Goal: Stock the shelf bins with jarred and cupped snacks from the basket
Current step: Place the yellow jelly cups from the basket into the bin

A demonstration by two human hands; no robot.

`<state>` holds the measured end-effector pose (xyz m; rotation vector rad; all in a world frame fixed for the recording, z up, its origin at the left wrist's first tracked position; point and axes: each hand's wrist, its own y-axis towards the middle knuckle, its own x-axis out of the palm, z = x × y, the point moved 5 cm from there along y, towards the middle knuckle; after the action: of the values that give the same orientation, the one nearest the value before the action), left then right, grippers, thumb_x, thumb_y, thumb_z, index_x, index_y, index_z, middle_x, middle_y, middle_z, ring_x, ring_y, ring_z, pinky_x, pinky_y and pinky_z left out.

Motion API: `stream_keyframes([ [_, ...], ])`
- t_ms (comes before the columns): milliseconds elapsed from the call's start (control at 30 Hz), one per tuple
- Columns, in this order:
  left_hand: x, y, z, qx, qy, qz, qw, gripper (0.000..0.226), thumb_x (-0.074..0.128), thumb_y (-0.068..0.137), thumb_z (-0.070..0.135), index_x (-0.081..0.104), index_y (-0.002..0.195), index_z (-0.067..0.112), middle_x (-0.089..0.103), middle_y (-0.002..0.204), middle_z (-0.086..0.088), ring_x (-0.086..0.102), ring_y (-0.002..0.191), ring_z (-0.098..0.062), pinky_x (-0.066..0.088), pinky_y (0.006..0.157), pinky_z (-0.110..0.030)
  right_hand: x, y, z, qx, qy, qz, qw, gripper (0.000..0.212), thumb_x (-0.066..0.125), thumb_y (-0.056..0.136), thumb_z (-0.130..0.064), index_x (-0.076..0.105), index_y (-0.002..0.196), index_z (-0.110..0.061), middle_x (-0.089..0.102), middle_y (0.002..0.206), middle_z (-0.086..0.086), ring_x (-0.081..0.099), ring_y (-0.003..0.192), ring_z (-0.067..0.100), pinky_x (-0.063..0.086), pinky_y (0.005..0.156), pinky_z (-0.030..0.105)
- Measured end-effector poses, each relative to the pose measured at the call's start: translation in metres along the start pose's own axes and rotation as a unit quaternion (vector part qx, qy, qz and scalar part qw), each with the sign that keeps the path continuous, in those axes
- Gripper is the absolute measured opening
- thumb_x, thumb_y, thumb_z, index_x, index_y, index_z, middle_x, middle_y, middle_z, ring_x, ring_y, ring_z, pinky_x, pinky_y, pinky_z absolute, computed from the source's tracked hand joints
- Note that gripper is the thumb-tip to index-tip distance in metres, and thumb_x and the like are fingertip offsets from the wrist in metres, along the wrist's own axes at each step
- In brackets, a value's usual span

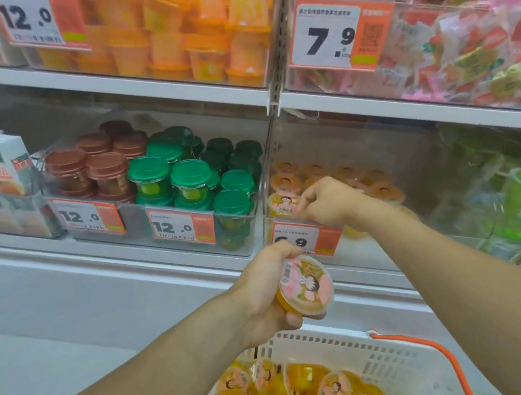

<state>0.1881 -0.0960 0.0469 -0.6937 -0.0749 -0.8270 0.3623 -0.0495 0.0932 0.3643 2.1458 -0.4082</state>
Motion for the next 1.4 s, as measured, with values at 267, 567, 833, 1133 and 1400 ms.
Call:
stream_keyframes([
  [267, 0.001, 0.004, 0.002, 0.018, -0.03, -0.017, 0.999, 0.04, 0.042, 0.096, 0.039, 0.063, 0.107, 0.007, 0.069, 0.08, -0.017, 0.065, 0.067, -0.035, 0.025, 0.037, -0.019, -0.02, -0.021, -0.004, -0.074, 0.016, 0.055, 0.996, 0.021, 0.064, 0.094, -0.04, 0.074, 0.086, -0.024, 0.075, 0.08, -0.007, 0.069, 0.076, 0.006, 0.06, 0.077, 0.037],
  [567, 0.014, 0.004, 0.024, 0.149, -0.019, -0.061, 0.987, 0.032, 0.037, 0.096, 0.014, 0.061, 0.109, -0.003, 0.064, 0.093, -0.025, 0.063, 0.074, -0.032, 0.04, 0.043, -0.027, -0.026, -0.108, 0.008, -0.138, 0.135, -0.062, 0.979, 0.02, 0.074, 0.087, -0.028, 0.07, 0.105, -0.019, 0.072, 0.084, 0.006, 0.07, 0.071, 0.022, 0.06, 0.064, 0.035],
  [833, 0.026, -0.003, 0.034, 0.28, 0.207, 0.057, 0.936, 0.017, 0.049, 0.102, 0.033, 0.05, 0.116, 0.024, 0.067, 0.108, -0.006, 0.068, 0.093, -0.023, 0.06, 0.082, -0.046, -0.015, -0.122, 0.034, -0.086, 0.322, -0.019, 0.943, 0.027, 0.075, 0.081, 0.003, 0.059, 0.102, 0.0, 0.065, 0.079, 0.03, 0.072, 0.065, 0.03, 0.061, 0.065, 0.041],
  [1133, 0.007, 0.001, 0.05, 0.418, 0.624, 0.179, 0.635, 0.07, 0.052, 0.091, 0.04, 0.024, 0.153, 0.026, 0.022, 0.16, 0.009, -0.002, 0.151, -0.008, -0.002, 0.116, -0.027, -0.066, -0.095, 0.046, -0.119, 0.134, 0.253, 0.951, 0.018, 0.073, 0.088, -0.008, 0.067, 0.087, -0.026, 0.069, 0.075, 0.0, 0.071, 0.063, 0.017, 0.062, 0.065, 0.04],
  [1400, 0.0, 0.022, 0.043, 0.378, 0.726, 0.231, 0.526, 0.064, 0.054, 0.081, 0.035, 0.042, 0.143, 0.021, 0.051, 0.144, 0.004, 0.025, 0.148, -0.025, 0.02, 0.118, -0.046, -0.048, -0.06, 0.058, -0.068, -0.02, 0.15, 0.986, 0.007, 0.076, 0.087, -0.023, 0.076, 0.085, -0.03, 0.072, 0.078, -0.009, 0.069, 0.077, 0.016, 0.057, 0.08, 0.034],
])
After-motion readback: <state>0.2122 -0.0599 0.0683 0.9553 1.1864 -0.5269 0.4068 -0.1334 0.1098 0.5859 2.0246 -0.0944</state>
